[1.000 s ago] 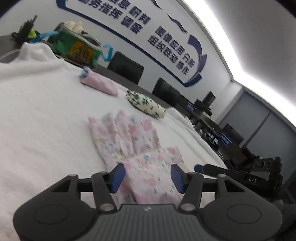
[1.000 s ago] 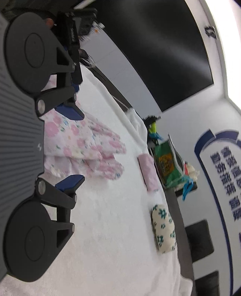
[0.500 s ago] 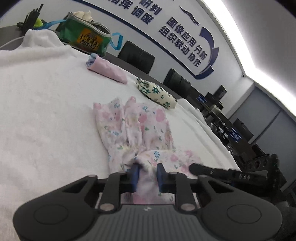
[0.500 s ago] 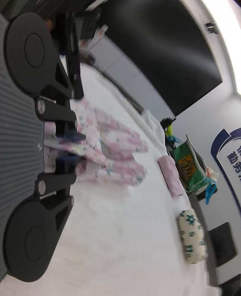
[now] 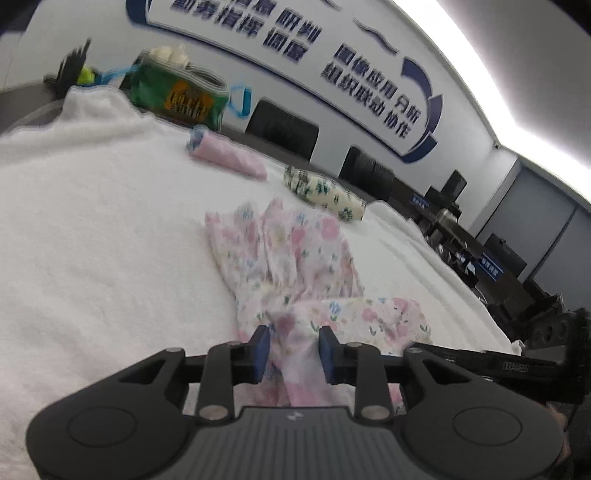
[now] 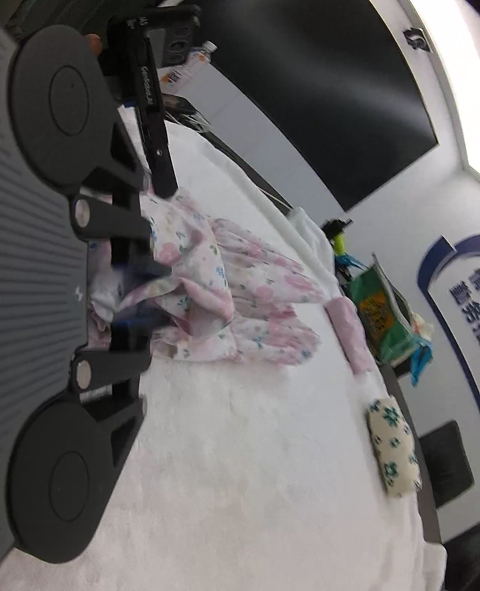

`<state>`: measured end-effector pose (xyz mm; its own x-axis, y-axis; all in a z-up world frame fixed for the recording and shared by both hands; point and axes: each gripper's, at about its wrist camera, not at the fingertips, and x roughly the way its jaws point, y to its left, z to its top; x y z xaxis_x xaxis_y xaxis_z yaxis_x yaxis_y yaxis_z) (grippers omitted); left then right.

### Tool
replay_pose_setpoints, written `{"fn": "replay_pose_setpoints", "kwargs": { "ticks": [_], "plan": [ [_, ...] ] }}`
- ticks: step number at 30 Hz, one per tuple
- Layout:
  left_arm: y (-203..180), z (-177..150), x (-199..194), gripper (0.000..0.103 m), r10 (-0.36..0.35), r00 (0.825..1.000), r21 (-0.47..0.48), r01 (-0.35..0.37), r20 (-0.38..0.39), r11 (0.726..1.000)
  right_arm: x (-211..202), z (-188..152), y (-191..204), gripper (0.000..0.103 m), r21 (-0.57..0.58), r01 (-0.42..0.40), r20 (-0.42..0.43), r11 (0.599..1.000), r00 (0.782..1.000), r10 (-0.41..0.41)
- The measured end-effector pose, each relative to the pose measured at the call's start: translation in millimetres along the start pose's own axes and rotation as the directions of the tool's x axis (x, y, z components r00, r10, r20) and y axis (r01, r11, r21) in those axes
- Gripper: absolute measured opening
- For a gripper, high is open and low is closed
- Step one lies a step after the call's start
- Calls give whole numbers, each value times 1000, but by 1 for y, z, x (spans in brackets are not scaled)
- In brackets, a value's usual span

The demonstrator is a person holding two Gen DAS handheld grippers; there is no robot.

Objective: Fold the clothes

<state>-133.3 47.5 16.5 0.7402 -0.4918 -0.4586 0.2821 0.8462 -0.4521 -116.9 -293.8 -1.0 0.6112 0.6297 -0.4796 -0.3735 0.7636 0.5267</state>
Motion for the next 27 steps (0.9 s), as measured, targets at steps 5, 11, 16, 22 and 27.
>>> {"fn": "replay_pose_setpoints", "kwargs": {
  "ticks": [5,11,16,22,27],
  "plan": [
    [-5,2,3,49,63,998,44,-64,23,997,-34,-6,19,63,-46,115,55,992,992,-113],
    [0,-6,9,47,48,999,20,-48,-10,999,-24,-19,26,31,8,100,65,995,993,-100],
    [6,-8,6,47,47,999,1,-47,-4,999,-8,-21,3,5,184,-16,52,983,999,6],
    [10,-7,-2,47,27,999,-10,-27,20,1000,-5,-26,-20,23,303,-79,46,950,997,69],
    [6,7,-11,47,8,997,2,-8,76,1000,-28,-8,7,44,119,1,141,993,990,-18]
  ]
}}
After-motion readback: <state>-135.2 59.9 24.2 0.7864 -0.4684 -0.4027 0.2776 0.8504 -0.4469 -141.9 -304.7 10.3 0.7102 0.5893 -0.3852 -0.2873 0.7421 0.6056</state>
